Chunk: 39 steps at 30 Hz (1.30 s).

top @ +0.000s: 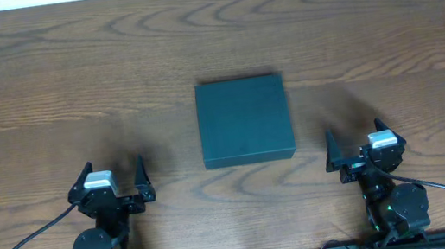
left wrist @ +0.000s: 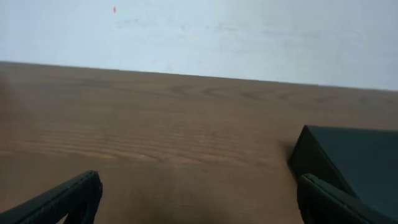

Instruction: Pack container

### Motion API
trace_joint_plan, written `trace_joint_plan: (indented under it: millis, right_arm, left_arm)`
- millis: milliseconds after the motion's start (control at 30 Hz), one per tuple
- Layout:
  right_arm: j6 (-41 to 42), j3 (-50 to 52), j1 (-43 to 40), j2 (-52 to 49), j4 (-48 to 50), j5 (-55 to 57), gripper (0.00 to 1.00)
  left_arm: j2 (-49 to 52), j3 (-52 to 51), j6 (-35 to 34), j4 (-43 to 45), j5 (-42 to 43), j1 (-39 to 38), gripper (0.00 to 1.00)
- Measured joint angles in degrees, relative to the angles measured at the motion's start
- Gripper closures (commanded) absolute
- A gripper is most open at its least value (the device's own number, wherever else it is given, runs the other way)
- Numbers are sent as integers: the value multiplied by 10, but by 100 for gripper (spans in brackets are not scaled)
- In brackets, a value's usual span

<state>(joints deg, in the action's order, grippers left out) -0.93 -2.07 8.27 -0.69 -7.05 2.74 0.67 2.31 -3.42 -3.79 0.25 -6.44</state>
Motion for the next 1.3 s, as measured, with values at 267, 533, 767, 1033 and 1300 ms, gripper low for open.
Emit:
trace_joint_plan:
  millis: [267, 533, 767, 1033, 1300]
  right_arm:
    - [0, 0, 0, 0, 0, 0, 1]
    - [0, 0, 0, 0, 0, 0, 1]
    - [0, 0, 0, 0, 0, 0, 1]
    - [0, 0, 0, 0, 0, 0, 1]
    - [0, 0, 0, 0, 0, 0, 1]
  left_arm:
    - [0, 0, -42, 1, -7, 0, 2]
    - [0, 0, -46, 1, -6, 0, 2]
    - [0, 0, -48, 1, -6, 0, 2]
    - [0, 0, -54, 1, -6, 0, 2]
    - [0, 0, -54, 1, -5, 0, 2]
